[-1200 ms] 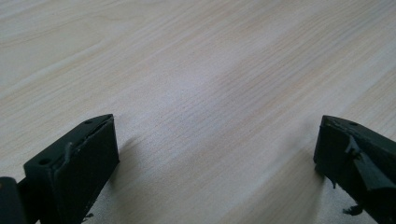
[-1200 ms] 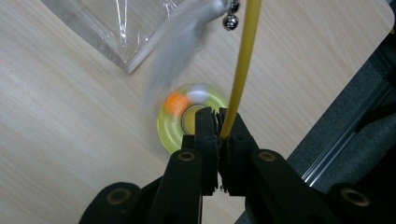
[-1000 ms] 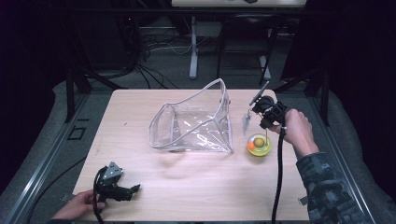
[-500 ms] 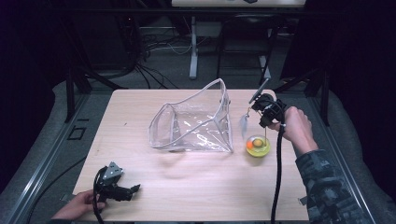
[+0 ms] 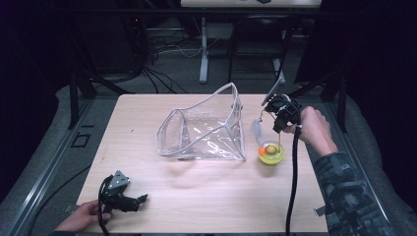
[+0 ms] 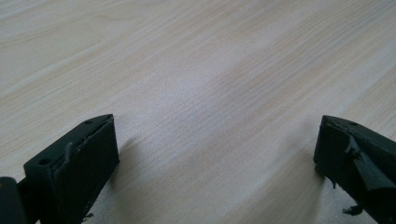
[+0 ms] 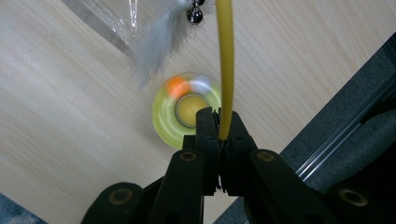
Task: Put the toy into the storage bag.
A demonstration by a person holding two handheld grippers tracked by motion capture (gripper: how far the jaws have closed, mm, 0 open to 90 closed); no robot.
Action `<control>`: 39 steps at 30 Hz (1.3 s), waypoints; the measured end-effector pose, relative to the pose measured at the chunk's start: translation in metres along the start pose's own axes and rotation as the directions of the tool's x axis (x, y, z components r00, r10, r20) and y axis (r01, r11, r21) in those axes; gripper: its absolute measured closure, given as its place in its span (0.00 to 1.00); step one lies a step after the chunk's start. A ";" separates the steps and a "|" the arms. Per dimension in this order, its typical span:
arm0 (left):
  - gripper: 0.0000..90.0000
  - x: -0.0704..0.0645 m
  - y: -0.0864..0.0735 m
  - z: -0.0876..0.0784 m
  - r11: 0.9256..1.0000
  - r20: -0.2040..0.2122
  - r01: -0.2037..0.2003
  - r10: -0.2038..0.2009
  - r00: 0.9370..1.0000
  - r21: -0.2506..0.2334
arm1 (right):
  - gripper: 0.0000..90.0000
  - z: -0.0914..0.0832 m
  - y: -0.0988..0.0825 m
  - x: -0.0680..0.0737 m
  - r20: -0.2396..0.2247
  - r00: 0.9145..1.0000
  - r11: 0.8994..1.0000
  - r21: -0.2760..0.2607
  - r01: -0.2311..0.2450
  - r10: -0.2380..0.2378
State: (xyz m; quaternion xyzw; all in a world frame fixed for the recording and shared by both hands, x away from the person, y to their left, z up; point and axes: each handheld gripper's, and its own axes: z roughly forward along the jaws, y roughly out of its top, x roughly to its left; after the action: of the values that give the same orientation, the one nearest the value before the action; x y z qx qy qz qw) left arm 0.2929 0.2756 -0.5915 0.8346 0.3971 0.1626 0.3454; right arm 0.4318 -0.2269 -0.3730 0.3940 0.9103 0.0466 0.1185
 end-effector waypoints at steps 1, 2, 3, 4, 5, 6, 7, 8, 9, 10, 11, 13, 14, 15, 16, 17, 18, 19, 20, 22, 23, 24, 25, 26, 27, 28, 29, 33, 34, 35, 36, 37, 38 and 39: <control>0.00 0.000 0.000 0.000 1.000 0.000 -0.001 0.001 1.000 0.000 | 0.97 -0.002 0.001 0.000 -0.003 1.000 1.000 0.005 0.001 -0.001; 0.00 0.000 0.000 0.000 1.000 0.000 -0.001 0.001 1.000 0.000 | 0.97 -0.002 0.001 0.000 -0.003 1.000 1.000 0.005 0.001 -0.001; 0.00 0.000 0.000 0.000 1.000 0.000 0.000 0.000 1.000 0.000 | 0.98 -0.003 0.001 -0.001 -0.007 1.000 1.000 -0.002 0.003 -0.003; 0.00 0.000 0.000 0.000 1.000 0.000 0.000 0.000 1.000 0.000 | 0.98 -0.007 0.002 -0.001 -0.020 1.000 1.000 0.005 0.007 -0.007; 0.00 0.000 0.000 0.000 1.000 0.000 -0.002 0.002 1.000 0.000 | 0.98 -0.008 0.002 -0.001 -0.021 1.000 1.000 0.004 0.006 -0.006; 0.00 0.000 0.000 0.000 1.000 -0.001 -0.002 0.002 1.000 0.000 | 0.98 -0.010 0.003 -0.001 -0.018 1.000 1.000 0.000 0.010 -0.010; 0.00 0.000 0.000 0.000 1.000 0.000 -0.002 0.002 1.000 0.000 | 0.98 -0.011 0.004 -0.001 -0.020 1.000 1.000 0.005 0.013 -0.013; 0.00 0.000 0.000 0.000 1.000 0.000 -0.002 0.002 1.000 0.000 | 0.98 -0.011 0.004 -0.001 -0.020 1.000 1.000 0.005 0.013 -0.013; 0.00 0.000 0.000 0.000 1.000 0.000 0.000 0.000 1.000 0.000 | 0.98 -0.013 0.004 -0.002 -0.021 1.000 1.000 0.001 0.013 -0.013; 0.00 0.000 0.000 0.000 1.000 0.000 0.000 0.000 1.000 0.000 | 0.97 -0.016 0.006 -0.002 -0.016 1.000 1.000 0.011 0.011 -0.011; 0.00 0.000 0.000 0.000 1.000 0.000 0.000 0.000 1.000 0.000 | 0.97 -0.016 0.006 -0.002 -0.016 1.000 1.000 0.011 0.011 -0.011; 0.00 0.000 0.000 0.000 1.000 0.000 -0.001 0.001 1.000 0.000 | 0.98 -0.019 0.008 -0.002 -0.017 1.000 0.999 0.021 0.024 -0.024; 0.00 0.000 0.000 0.000 1.000 0.000 -0.002 0.002 1.000 0.001 | 0.98 -0.019 0.008 -0.002 -0.017 1.000 0.999 0.021 0.024 -0.024; 0.00 0.000 0.000 0.000 1.000 0.000 0.000 0.000 1.000 0.000 | 0.98 -0.019 0.009 -0.002 -0.014 1.000 1.000 0.016 0.025 -0.024; 0.00 0.000 0.000 0.000 1.000 0.000 0.000 0.000 1.000 0.000 | 0.98 -0.020 0.010 -0.002 -0.019 1.000 1.000 0.012 0.021 -0.021; 0.00 0.000 0.000 0.000 1.000 0.000 -0.001 0.001 1.000 0.000 | 0.98 -0.021 0.011 -0.002 -0.021 1.000 1.000 0.010 0.023 -0.022; 0.00 0.000 0.000 0.000 1.000 -0.001 -0.002 0.002 1.000 0.000 | 0.98 -0.022 0.012 -0.001 -0.016 1.000 1.000 0.019 0.025 -0.025; 0.00 0.000 0.000 0.000 1.000 0.000 0.000 0.000 1.000 0.000 | 0.98 -0.022 0.012 -0.001 -0.022 0.999 1.000 0.013 0.026 -0.025; 0.00 0.000 0.000 0.000 1.000 0.000 0.000 0.000 1.000 0.000 | 0.98 -0.023 0.013 -0.001 -0.022 0.999 0.999 0.016 0.028 -0.028; 0.00 0.000 0.000 0.000 1.000 0.000 0.000 0.000 1.000 0.000 | 0.98 -0.024 0.015 -0.001 -0.024 0.999 0.999 0.023 0.032 -0.032; 0.00 0.000 0.000 0.000 1.000 0.000 0.000 0.000 1.000 0.000 | 0.98 -0.024 0.015 -0.001 -0.024 0.999 0.999 0.023 0.032 -0.032; 0.00 0.000 0.000 0.000 1.000 0.000 0.000 0.000 1.000 0.000 | 0.98 -0.025 0.016 -0.001 -0.019 0.999 0.999 0.031 0.037 -0.037; 0.00 0.000 0.000 0.000 1.000 0.000 -0.001 0.001 1.000 0.000 | 0.98 -0.025 0.017 -0.001 -0.016 0.999 0.999 0.029 0.039 -0.039; 0.00 0.000 0.000 0.000 1.000 0.000 0.000 0.000 1.000 0.000 | 0.98 -0.025 0.018 -0.001 -0.023 0.999 0.999 0.029 0.037 -0.036; 0.00 0.000 0.000 0.000 1.000 0.000 0.000 0.000 1.000 0.000 | 0.98 -0.026 0.019 -0.002 -0.022 0.999 0.999 0.035 0.040 -0.039; 0.00 0.000 0.000 0.000 1.000 0.000 0.000 0.000 1.000 0.000 | 0.98 -0.026 0.020 -0.002 -0.025 0.999 0.999 0.033 0.035 -0.034; 0.00 0.000 0.000 0.000 1.000 0.000 0.000 0.000 1.000 0.000 | 0.98 -0.028 0.021 -0.003 -0.025 0.999 0.998 0.041 0.040 -0.039; 0.00 0.000 0.000 0.000 1.000 0.000 0.000 0.000 1.000 0.000 | 0.98 -0.030 0.024 -0.004 -0.028 0.999 0.998 0.040 0.039 -0.038; 0.00 0.000 0.000 0.000 1.000 0.000 0.000 0.000 1.000 0.000 | 0.98 -0.030 0.024 -0.004 -0.028 0.999 0.998 0.040 0.039 -0.038; 0.00 0.000 0.000 0.000 1.000 0.000 0.000 0.000 1.000 0.000 | 0.98 -0.032 0.025 -0.004 -0.030 0.999 0.999 0.034 0.035 -0.034; 0.00 0.000 0.000 0.000 1.000 0.000 0.000 0.000 1.000 0.000 | 0.98 -0.033 0.026 -0.004 -0.030 0.999 0.999 0.030 0.038 -0.037; 0.00 0.000 0.000 0.000 1.000 0.000 0.000 0.000 1.000 0.000 | 0.98 -0.034 0.027 -0.004 -0.026 0.999 0.999 0.035 0.042 -0.041; 0.00 0.000 0.000 0.000 1.000 0.000 -0.002 0.002 1.000 0.000 | 0.98 -0.035 0.028 -0.004 -0.026 0.999 0.999 0.037 0.039 -0.038; 0.00 0.000 0.000 0.000 1.000 0.000 -0.002 0.002 1.000 0.000 | 0.98 -0.035 0.028 -0.004 -0.026 0.999 0.999 0.037 0.039 -0.038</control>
State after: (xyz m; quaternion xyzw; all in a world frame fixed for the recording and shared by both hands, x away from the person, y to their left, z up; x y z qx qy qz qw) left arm 0.2930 0.2756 -0.5915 0.8350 0.3964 0.1628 0.3451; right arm 0.4457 -0.2105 -0.3330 0.3779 0.9198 0.0321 0.1002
